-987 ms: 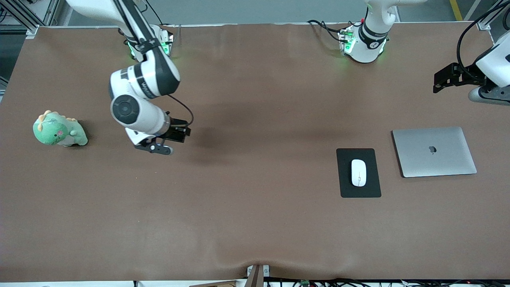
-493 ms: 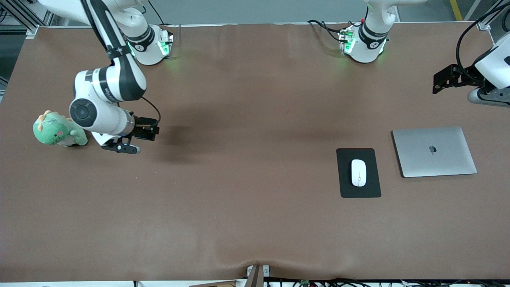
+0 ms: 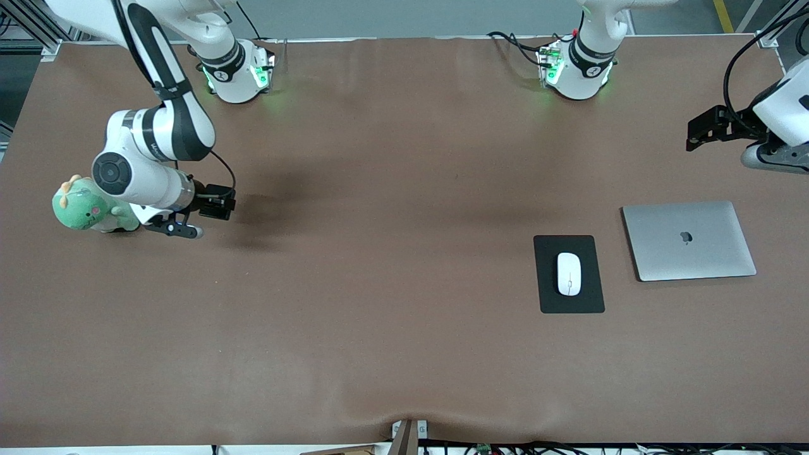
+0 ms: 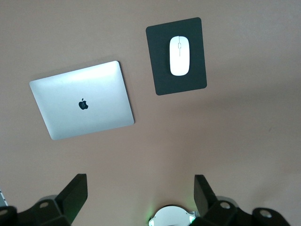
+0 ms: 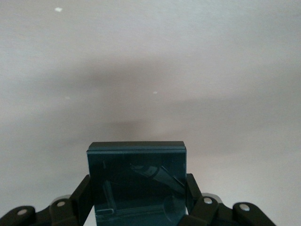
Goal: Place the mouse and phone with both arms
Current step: 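Carry the phone with the right gripper toward the green plush toy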
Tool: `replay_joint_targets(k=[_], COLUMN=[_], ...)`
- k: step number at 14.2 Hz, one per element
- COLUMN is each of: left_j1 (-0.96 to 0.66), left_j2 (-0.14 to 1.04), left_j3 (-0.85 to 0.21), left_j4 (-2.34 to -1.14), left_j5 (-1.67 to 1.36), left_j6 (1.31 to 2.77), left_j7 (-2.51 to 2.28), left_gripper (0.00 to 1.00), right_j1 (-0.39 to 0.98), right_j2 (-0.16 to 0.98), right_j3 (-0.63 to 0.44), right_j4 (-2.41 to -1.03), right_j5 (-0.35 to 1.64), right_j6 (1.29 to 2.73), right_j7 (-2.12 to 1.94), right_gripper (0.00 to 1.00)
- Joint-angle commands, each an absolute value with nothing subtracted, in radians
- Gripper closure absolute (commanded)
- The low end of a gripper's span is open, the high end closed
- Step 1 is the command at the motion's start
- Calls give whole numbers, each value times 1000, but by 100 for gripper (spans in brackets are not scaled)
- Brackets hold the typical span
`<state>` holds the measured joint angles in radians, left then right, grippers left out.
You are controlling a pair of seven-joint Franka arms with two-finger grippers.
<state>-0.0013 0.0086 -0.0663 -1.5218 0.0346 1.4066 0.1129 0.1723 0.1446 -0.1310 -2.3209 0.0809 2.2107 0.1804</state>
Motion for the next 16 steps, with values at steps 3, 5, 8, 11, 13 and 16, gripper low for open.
replay_joint_targets(k=[3, 5, 8, 11, 13, 16], left_j1=[11, 11, 11, 11, 11, 11], left_j2=[21, 21, 21, 21, 21, 28], left_j3=[-64, -64, -64, -64, -64, -63], left_j4=[-1500, -1500, -1500, -1500, -1500, -1500], left_j5=[15, 15, 15, 15, 15, 15], left_j6=[1385, 1385, 1385, 1385, 1385, 1385], left_j7=[115, 117, 117, 117, 117, 117], left_gripper=[0, 0, 0, 0, 0, 0], right_j1=[35, -3, -14, -24, -52, -52], right_j2=[97, 113, 158, 224, 250, 256], right_j3=[-115, -115, -115, -115, -115, -115], right_j4=[-2443, -2474, -2516, -2533, -2533, -2531], right_j5=[71, 72, 71, 72, 72, 72], right_j6=[2321, 2371, 2468, 2574, 2602, 2605], right_j7=[-10, -86, -106, -169, -193, -198], right_gripper=[100, 100, 100, 100, 100, 100])
